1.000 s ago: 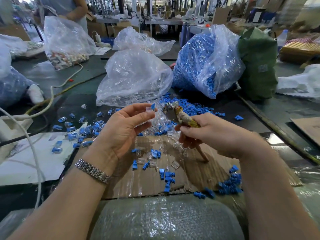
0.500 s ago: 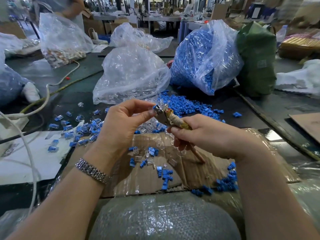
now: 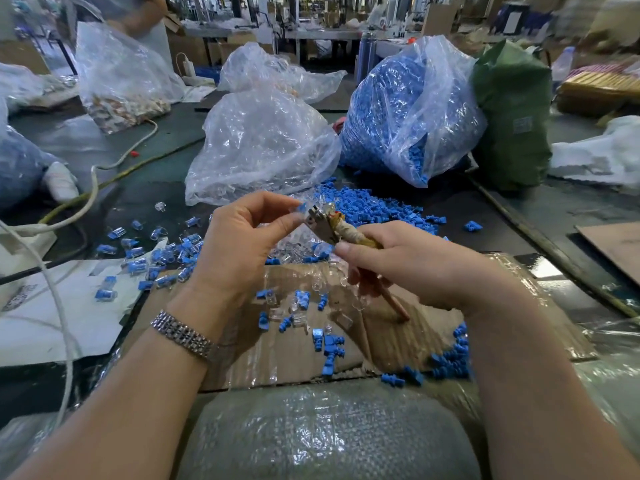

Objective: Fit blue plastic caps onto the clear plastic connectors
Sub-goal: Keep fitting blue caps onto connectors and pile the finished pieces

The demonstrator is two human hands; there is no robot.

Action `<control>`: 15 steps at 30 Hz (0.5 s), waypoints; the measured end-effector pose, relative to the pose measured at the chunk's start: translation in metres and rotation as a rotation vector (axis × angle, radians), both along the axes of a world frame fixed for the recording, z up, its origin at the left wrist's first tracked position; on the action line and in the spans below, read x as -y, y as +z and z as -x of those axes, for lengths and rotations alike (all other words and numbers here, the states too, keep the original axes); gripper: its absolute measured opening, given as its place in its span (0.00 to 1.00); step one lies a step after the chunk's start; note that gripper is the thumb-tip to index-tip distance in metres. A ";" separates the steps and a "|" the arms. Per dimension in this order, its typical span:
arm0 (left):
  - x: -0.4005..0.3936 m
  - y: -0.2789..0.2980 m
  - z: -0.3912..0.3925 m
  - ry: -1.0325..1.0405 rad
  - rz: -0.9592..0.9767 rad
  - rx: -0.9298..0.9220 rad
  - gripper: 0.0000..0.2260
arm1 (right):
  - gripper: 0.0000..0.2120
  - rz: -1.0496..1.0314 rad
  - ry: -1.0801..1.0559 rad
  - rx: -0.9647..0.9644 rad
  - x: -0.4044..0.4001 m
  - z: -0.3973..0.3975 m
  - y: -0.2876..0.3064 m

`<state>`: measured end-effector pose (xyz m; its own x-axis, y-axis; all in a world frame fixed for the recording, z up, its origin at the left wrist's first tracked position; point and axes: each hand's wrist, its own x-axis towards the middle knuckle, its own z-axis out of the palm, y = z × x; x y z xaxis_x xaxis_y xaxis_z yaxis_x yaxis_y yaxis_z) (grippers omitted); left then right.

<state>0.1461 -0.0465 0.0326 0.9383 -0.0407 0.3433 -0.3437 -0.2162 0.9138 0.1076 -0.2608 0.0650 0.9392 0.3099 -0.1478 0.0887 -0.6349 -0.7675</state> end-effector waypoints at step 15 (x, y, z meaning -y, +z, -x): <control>-0.027 -0.007 -0.007 0.395 -0.680 -0.025 0.08 | 0.28 0.680 -0.478 0.036 0.018 -0.021 -0.023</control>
<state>0.1534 -0.0197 0.0252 0.9343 0.1039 0.3410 -0.1060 -0.8324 0.5440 0.1289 -0.2793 0.0418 0.9547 -0.2697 -0.1261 -0.2910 -0.9345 -0.2047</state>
